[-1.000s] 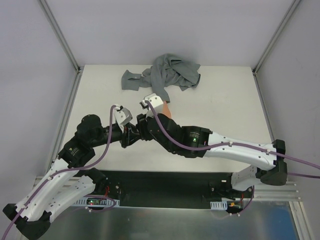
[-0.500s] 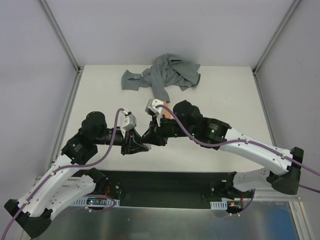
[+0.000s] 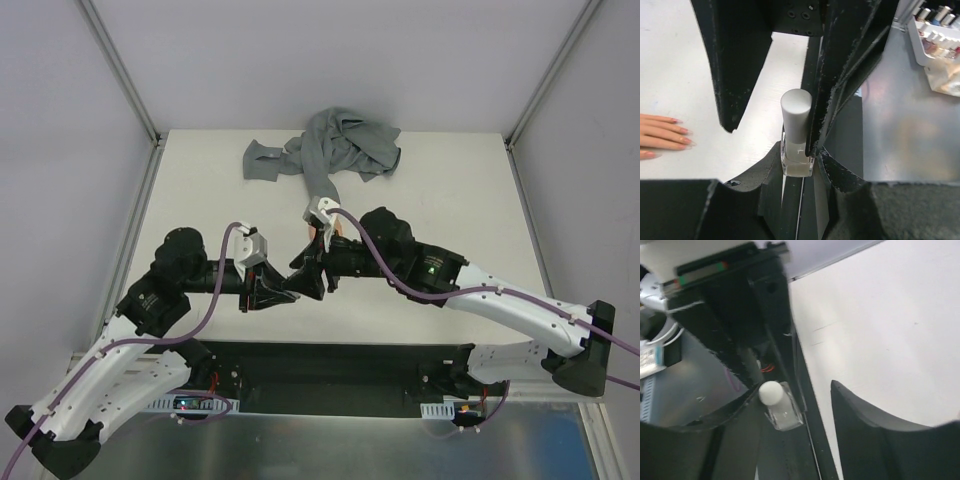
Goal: Paint the nails
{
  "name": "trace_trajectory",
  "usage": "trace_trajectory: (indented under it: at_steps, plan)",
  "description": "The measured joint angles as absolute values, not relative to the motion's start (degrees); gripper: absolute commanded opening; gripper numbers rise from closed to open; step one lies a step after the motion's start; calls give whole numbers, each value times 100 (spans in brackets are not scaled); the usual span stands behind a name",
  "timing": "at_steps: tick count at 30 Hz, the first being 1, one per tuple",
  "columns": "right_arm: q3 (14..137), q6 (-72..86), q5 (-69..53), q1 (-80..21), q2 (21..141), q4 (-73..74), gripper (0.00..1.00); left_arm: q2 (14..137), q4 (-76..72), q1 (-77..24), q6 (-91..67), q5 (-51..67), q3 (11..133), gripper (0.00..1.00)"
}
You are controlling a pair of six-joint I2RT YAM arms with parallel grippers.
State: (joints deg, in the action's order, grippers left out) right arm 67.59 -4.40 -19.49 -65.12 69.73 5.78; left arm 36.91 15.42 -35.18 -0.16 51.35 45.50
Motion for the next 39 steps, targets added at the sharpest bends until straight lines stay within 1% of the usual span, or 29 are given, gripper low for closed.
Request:
trace_trajectory:
  at_steps: [2, 3, 7, 13, 17, 21, 23, 24, 25, 26, 28, 31, 32, 36, 39]
  plan:
    - [6788, -167, -1420, -6558, 6971, 718, 71, 3642, 1533, -3520, -12, 4952, 4550, 0]
    - [6853, -16, -1066, -6628, 6971, 858, 72, 3612, 1542, -3520, -10, 4838, 4547, 0]
    - [7321, 578, 167, -6960, 6978, 1590, 73, 3509, 1522, -3520, 5, 4466, 4534, 0]
    - [7911, 1035, 1271, -7402, 7054, 2152, 73, 3485, 1525, -3520, 5, 4125, 4508, 0]
    - [8235, 1210, 1844, -7526, 7321, 2451, 62, 3577, 1527, -3518, 5, 3953, 4508, 0]
    - [8414, 1413, 2257, -7566, 7651, 2604, 55, 3667, 1529, -3520, -21, 3844, 4508, 0]
    - [8527, 1479, 2401, -7592, 7867, 2683, 50, 3688, 1531, -3520, -58, 3828, 4508, 0]
    - [8578, 1492, 2438, -7601, 7957, 2700, 46, 3695, 1529, -3520, -71, 3824, 4508, 0]
    - [8632, 1509, 2480, -7616, 8079, 2718, 29, 3699, 1529, -3520, -84, 3824, 4508, 0]
    - [8652, 1505, 2493, -7625, 8143, 2729, 23, 3699, 1531, -3520, -86, 3822, 4508, 0]
    - [8652, 1487, 2477, -7644, 8195, 2707, 0, 3708, 1584, -3516, -97, 3785, 4504, 0]
    - [8471, 1072, 2263, -7638, 8077, 2523, 0, 3704, 1625, -3514, -86, 3968, 4501, 0]
    - [8254, 786, 1798, -7570, 7942, 2298, 0, 3706, 1667, -3500, -58, 4191, 4501, 0]
    - [7091, -261, -764, -7078, 7129, 1212, 0, 3712, 1833, -3483, 58, 5290, 4495, 0]
    - [7037, -676, -1839, -6895, 7094, 1035, 0, 3710, 1804, -3476, 97, 5854, 4495, 0]
